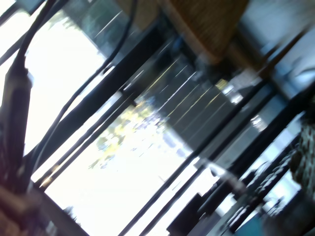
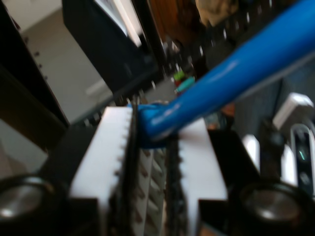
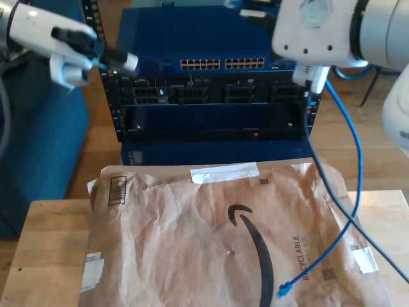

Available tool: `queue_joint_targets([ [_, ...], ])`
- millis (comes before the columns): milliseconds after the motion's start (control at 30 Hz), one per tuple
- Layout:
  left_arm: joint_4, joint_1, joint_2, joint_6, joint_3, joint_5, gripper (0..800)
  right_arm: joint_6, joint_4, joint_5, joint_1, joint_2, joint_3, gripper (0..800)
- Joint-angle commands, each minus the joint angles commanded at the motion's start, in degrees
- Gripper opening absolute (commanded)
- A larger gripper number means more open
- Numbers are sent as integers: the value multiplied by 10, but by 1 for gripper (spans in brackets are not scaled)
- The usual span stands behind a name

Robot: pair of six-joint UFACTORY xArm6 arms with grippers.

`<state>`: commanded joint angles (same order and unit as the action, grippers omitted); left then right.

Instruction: Grab the cable and plug it in

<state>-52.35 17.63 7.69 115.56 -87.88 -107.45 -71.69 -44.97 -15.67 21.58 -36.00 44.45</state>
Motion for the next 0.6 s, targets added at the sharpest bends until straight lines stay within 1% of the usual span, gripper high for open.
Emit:
queue_joint_targets([
  [67, 55, 1, -13, -16, 0, 1, 797, 0, 6, 0, -15, -1, -17, 1],
  [167, 171, 15, -33, -40, 1, 11, 797, 0, 7, -1, -34, 0, -35, 1],
  [233, 232, 31, -52, -61, 15, 19, 795, 0, 7, -3, -49, -2, -50, 1],
  [333, 298, 44, -91, -98, 81, 25, 795, 0, 7, -2, -53, -2, -62, 1],
  [467, 353, 51, -146, -190, 154, 33, 797, 0, 7, -2, -54, -2, -74, 1],
  [533, 386, 98, -152, -235, 190, 39, 799, 0, 7, -2, -55, -2, -75, 1],
  [600, 409, 147, -153, -283, 220, 57, 800, 0, 7, -2, -55, -1, -76, 1],
])
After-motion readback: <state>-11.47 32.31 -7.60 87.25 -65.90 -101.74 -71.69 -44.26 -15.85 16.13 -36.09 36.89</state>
